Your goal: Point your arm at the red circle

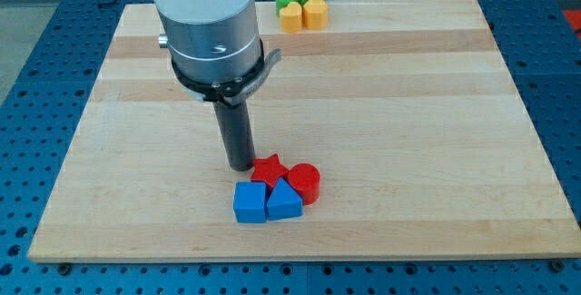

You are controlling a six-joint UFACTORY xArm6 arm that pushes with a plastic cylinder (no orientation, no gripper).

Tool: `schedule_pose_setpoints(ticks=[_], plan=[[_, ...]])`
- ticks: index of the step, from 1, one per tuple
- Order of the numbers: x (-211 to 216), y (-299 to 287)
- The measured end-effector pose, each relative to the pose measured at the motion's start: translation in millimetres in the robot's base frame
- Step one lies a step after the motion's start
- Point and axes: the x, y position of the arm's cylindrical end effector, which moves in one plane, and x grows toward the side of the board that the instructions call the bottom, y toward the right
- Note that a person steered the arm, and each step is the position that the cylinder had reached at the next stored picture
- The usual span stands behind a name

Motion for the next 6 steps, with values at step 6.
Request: schedule_pose_setpoints(ticks=[6], plan=[[-6.5, 147.1]])
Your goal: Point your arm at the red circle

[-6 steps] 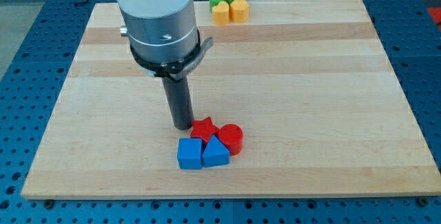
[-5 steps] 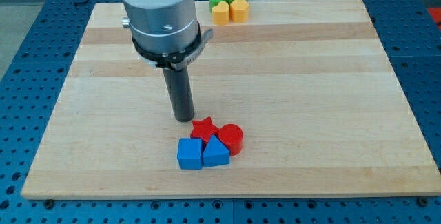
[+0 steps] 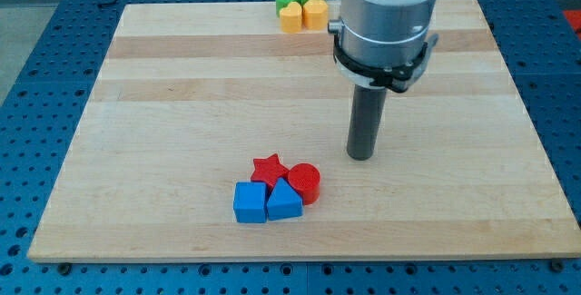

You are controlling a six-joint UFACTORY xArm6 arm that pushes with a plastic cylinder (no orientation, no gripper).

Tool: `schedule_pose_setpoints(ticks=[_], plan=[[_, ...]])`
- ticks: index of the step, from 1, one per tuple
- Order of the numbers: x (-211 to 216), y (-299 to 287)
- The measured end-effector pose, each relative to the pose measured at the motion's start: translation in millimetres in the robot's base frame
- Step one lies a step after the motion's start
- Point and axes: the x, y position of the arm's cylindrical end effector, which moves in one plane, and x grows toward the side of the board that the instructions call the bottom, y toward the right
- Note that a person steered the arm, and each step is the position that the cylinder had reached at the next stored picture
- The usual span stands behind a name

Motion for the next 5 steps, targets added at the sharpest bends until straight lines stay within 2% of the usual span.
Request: schedule_pose_setpoints(ticks=[2, 4, 5], plan=[[10.3, 11.8], [64.9, 40.0], [77.5, 32.2]])
